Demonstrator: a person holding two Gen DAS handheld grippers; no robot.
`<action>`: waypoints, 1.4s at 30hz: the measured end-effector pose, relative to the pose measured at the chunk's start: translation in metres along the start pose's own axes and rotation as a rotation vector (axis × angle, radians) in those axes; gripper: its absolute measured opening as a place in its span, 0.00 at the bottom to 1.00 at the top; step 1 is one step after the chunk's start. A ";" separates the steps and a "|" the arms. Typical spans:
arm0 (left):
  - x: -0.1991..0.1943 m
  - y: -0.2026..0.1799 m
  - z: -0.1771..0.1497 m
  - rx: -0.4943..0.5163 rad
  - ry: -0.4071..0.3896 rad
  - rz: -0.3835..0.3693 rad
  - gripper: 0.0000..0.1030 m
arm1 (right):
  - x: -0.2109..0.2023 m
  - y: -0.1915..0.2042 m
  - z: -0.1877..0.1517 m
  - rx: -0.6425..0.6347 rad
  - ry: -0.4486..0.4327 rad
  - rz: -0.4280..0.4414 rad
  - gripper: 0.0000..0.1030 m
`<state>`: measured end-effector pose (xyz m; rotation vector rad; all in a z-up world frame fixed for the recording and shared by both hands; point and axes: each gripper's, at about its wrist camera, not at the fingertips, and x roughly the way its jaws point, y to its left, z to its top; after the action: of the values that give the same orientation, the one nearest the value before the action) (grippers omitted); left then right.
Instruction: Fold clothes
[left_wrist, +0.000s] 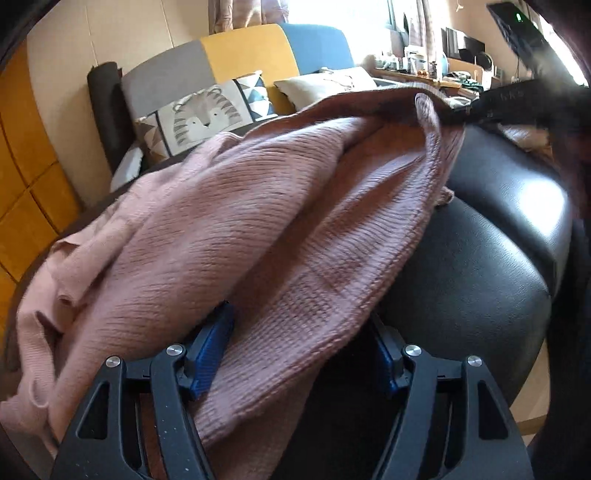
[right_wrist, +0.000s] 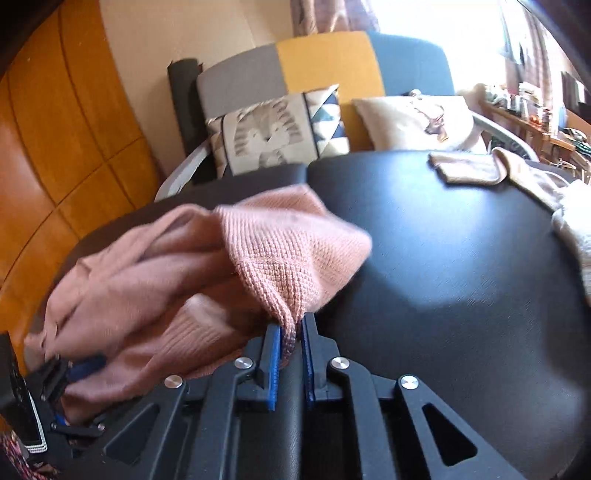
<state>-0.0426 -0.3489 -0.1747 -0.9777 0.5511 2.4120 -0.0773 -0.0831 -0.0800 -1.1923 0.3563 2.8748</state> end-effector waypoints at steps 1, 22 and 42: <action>-0.002 0.002 -0.001 -0.005 -0.003 0.001 0.68 | -0.002 -0.002 0.005 0.003 -0.015 -0.010 0.08; 0.006 -0.015 0.019 0.124 0.024 0.023 0.68 | 0.044 -0.092 0.048 0.195 0.107 -0.126 0.20; -0.069 0.064 0.073 -0.247 -0.148 -0.172 0.05 | 0.051 -0.085 0.008 0.122 0.045 -0.175 0.34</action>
<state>-0.0742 -0.3809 -0.0643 -0.8939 0.1133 2.4086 -0.1108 -0.0022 -0.1274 -1.2036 0.4004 2.6421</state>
